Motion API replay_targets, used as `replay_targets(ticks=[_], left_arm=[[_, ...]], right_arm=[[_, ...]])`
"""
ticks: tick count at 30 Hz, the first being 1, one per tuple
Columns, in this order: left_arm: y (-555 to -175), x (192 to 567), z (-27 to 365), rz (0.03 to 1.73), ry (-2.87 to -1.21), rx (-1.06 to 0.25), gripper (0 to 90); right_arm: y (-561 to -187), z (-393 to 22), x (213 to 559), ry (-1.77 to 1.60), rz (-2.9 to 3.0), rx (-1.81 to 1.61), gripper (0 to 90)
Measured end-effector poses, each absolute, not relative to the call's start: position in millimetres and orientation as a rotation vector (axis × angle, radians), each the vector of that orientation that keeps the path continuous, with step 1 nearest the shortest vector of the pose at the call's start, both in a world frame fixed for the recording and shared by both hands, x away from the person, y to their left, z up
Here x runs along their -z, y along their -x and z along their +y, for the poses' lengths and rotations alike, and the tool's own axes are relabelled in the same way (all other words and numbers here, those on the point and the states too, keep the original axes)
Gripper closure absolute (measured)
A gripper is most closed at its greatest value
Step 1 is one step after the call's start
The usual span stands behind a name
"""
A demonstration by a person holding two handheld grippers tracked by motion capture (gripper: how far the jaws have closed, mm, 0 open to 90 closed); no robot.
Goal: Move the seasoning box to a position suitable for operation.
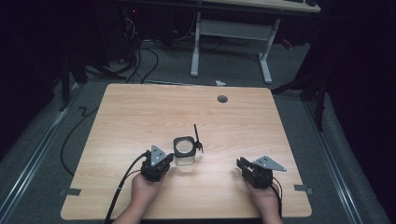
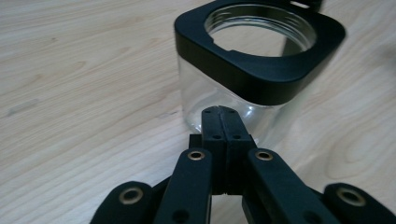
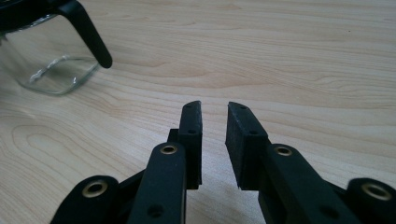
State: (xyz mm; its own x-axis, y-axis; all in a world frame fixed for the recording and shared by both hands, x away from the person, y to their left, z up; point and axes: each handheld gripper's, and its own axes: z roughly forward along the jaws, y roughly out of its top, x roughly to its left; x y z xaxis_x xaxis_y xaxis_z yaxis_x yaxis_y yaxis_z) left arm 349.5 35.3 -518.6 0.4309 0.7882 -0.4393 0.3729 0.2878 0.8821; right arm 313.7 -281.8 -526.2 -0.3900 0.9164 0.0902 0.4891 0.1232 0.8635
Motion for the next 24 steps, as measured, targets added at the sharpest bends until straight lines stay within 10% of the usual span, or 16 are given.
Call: replay_targets(ticks=[24], left_arm=[[-399,526,32,1.187,-1.305,-0.424,90.0]], right_arm=[[-312,-283,524,-1.347,1.932,-1.203,76.7]])
